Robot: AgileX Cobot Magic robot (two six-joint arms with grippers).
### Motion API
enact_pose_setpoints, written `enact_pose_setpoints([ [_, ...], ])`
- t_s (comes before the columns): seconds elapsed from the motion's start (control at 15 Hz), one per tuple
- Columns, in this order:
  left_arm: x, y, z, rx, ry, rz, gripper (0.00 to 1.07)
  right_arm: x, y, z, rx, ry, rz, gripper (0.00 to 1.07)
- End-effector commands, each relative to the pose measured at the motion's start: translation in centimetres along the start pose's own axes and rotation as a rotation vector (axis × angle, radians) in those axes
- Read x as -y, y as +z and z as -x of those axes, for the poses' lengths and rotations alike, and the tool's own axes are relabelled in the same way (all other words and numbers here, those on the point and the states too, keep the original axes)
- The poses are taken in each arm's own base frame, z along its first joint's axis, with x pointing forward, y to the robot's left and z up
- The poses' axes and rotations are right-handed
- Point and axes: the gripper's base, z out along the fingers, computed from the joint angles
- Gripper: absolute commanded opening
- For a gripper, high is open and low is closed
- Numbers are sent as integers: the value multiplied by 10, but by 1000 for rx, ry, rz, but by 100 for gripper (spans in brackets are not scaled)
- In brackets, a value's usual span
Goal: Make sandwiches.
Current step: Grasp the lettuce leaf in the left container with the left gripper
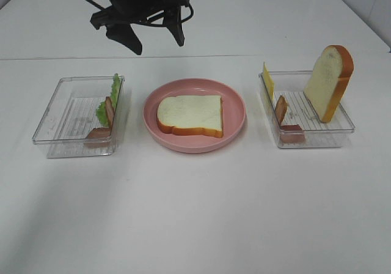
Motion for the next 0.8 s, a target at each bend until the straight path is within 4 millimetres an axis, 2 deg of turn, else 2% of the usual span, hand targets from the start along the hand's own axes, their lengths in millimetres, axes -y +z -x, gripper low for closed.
enact_pose_setpoints([
  [0.07,11,-37,-7,-33,52,3,76,0,-2,-3,18,9,-9,98],
  [0.2,10,-68,-7,36,101,86,76,0,-2,-3,18,9,-9,98],
  [0.33,-2,-86,-18,26,138,168,76,0,-2,-3,18,9,-9,98],
  [0.4,-7,-89,-22,13,132,178,76,0,-2,-3,18,9,-9,98],
  [0.47,-31,-100,-35,-30,80,208,76,0,-2,-3,18,9,-9,98],
  [0.53,-37,-104,-38,-37,65,215,76,0,-2,-3,18,9,-9,98],
  [0.67,-60,-124,-52,-51,27,246,76,0,-2,-3,18,9,-9,98],
  [0.73,-78,-137,-63,-57,-7,275,76,0,-2,-3,18,9,-9,98],
  [0.8,-83,-141,-65,-55,-21,280,76,0,-2,-3,18,9,-9,98],
])
